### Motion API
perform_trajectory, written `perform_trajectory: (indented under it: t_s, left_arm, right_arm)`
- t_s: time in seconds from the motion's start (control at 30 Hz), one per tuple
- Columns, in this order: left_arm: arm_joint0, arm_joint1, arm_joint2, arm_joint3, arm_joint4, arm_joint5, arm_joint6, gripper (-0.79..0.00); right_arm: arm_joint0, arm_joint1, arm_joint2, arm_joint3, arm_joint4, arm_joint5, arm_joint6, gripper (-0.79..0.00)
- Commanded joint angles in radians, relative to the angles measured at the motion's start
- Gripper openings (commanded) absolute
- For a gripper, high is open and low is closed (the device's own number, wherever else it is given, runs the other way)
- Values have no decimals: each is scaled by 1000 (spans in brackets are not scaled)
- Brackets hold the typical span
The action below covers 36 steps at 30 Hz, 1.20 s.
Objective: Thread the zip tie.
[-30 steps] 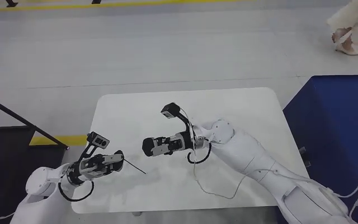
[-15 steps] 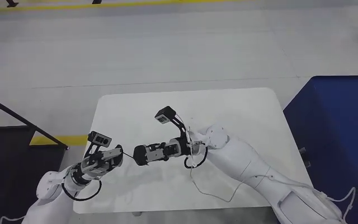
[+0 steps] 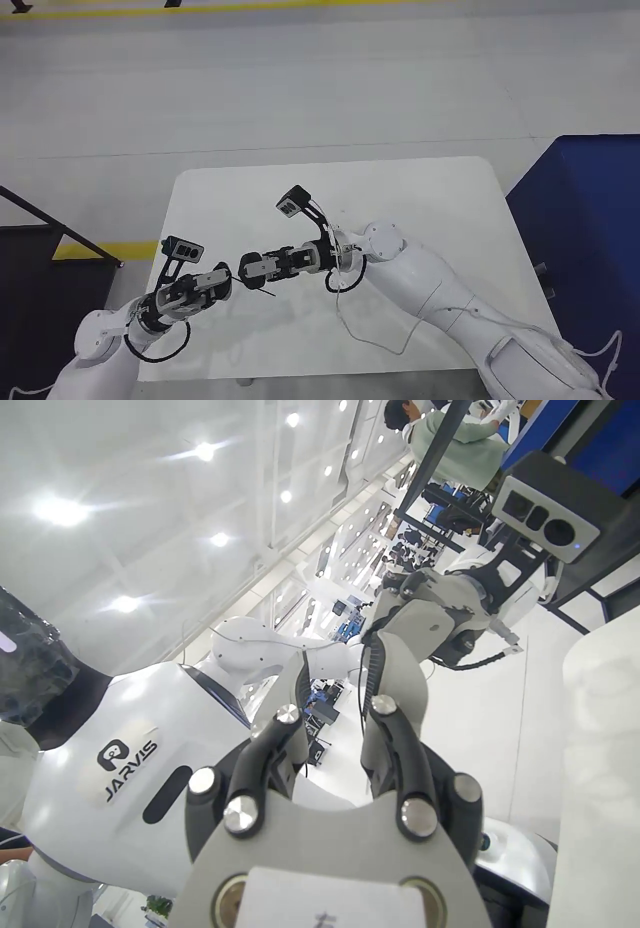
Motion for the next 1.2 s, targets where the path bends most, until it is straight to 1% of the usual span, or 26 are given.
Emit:
perform_trajectory:
  t_s: [0.0,0.1,0.13,0.27,0.33,0.4,0.5,0.6,0.67,1.17]
  left_arm:
    - [5,-1,-9,-2,-13,-14,4,-785]
    - [12,-3,-18,-5,-16,-28,10,-785]
    - [15,-3,-19,-6,-12,-29,10,-785]
    - [25,-6,-24,-11,1,-48,19,-785]
    - [30,-7,-26,-12,11,-60,30,-785]
    - [32,-8,-28,-15,24,-67,42,-785]
    - [37,-10,-25,-19,37,-74,46,-785]
    - [40,-11,-26,-23,45,-78,45,-785]
    - [42,-12,-28,-25,43,-79,42,-785]
    - [47,-15,-36,-26,50,-58,18,-785]
  right_arm:
    - [4,-8,-1,12,-11,3,-1,-554]
    - [4,-19,0,22,-17,0,4,-548]
    - [3,-22,1,24,-19,1,5,-560]
    - [1,-33,6,30,-31,2,10,-570]
    - [-1,-36,11,31,-38,2,11,-591]
    - [-5,-40,17,31,-42,1,12,-591]
    - [-12,-43,26,29,-52,0,10,-640]
    - [-20,-46,36,27,-62,3,13,-708]
    - [-26,-47,43,27,-67,4,14,-782]
    - [-48,-56,90,15,-103,25,34,-785]
